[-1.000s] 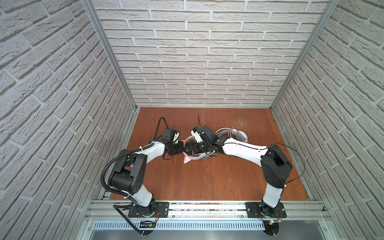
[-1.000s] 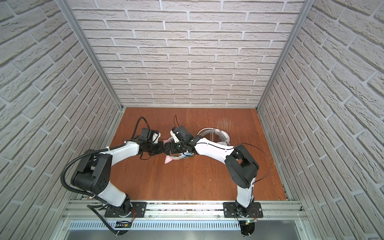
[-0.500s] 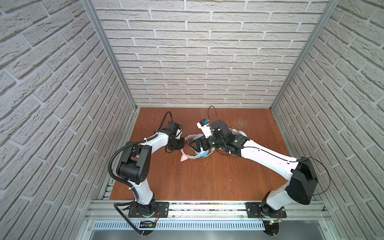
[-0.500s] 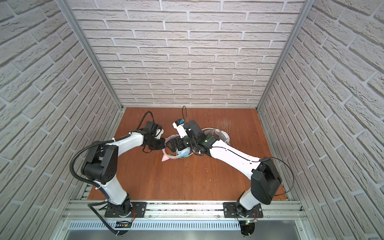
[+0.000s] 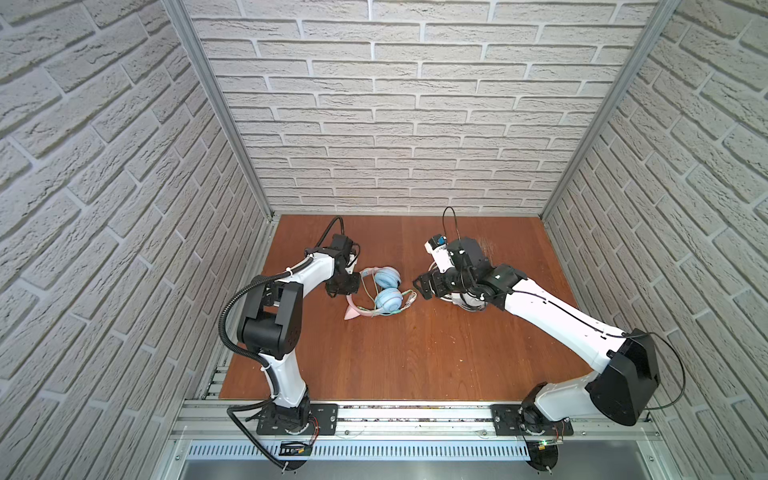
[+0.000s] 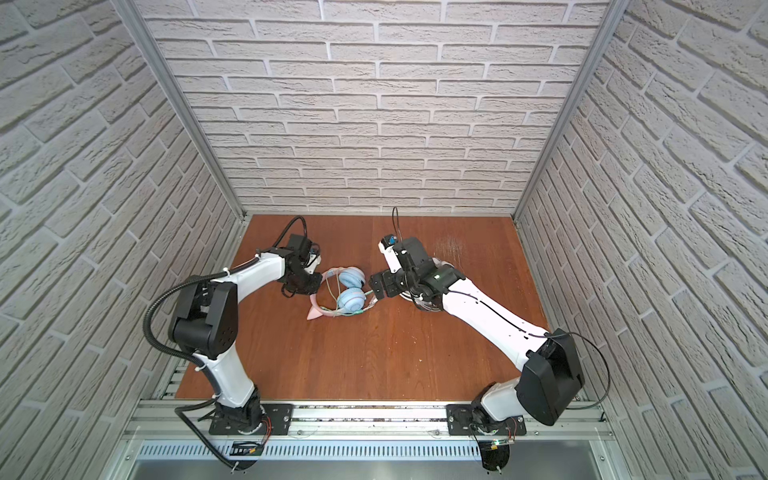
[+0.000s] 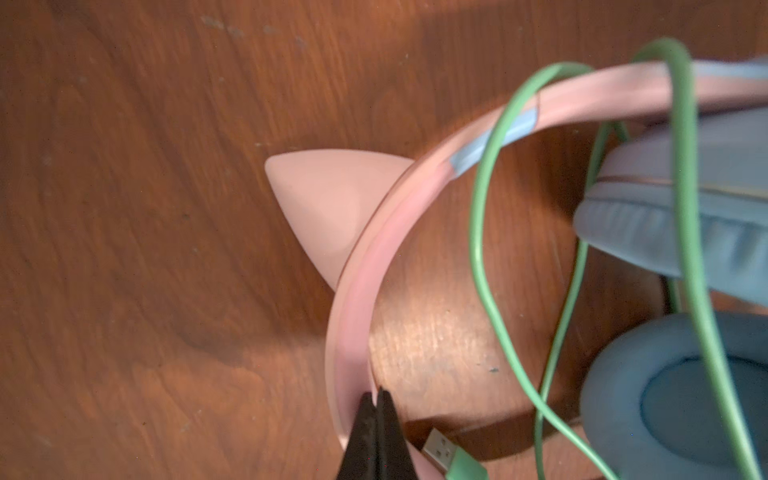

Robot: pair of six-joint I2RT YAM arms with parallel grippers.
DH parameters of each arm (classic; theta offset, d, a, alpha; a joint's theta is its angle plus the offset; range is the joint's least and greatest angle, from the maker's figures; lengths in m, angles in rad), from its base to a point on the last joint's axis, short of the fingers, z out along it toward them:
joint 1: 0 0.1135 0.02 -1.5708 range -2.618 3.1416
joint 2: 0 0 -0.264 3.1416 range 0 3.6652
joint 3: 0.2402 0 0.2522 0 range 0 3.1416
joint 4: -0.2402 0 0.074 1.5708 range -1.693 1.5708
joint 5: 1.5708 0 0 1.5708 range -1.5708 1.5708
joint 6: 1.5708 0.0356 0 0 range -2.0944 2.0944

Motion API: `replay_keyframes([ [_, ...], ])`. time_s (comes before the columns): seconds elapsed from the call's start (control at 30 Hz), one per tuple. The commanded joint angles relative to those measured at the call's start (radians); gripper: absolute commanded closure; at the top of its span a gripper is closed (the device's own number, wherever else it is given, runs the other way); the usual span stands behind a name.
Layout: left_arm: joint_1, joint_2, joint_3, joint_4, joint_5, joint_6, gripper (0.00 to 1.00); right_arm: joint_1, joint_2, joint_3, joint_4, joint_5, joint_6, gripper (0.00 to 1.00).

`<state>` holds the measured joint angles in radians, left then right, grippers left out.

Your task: Wrap the headphones

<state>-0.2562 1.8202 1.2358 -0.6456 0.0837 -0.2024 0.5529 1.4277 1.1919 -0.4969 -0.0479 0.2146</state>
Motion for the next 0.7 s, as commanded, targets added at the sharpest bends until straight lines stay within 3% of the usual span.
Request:
replay_keyframes([
  [0.0,0.021,0.023,0.035,-0.035,-0.042,0.063,1.0,-0.075,-0.032,-0.008,-0.072,0.027,-0.035,0.0],
  [0.13,0.029,0.042,0.061,-0.029,-0.044,0.072,1.0,-0.166,-0.047,-0.012,-0.123,0.063,-0.051,0.0],
  [0.2,0.029,0.046,0.077,-0.031,-0.042,0.07,1.0,-0.234,-0.054,-0.016,-0.142,0.068,-0.045,0.05],
  [0.37,0.029,-0.017,0.088,0.016,0.025,0.021,1.0,-0.411,-0.053,-0.026,-0.181,0.107,-0.048,0.35],
  [0.43,0.028,-0.056,0.093,0.032,0.044,-0.007,0.96,-0.482,-0.042,-0.035,-0.177,0.108,-0.05,0.42],
  [0.67,0.025,-0.214,0.091,0.084,0.077,-0.081,0.72,-0.62,0.069,-0.029,-0.132,0.122,-0.082,0.75],
])
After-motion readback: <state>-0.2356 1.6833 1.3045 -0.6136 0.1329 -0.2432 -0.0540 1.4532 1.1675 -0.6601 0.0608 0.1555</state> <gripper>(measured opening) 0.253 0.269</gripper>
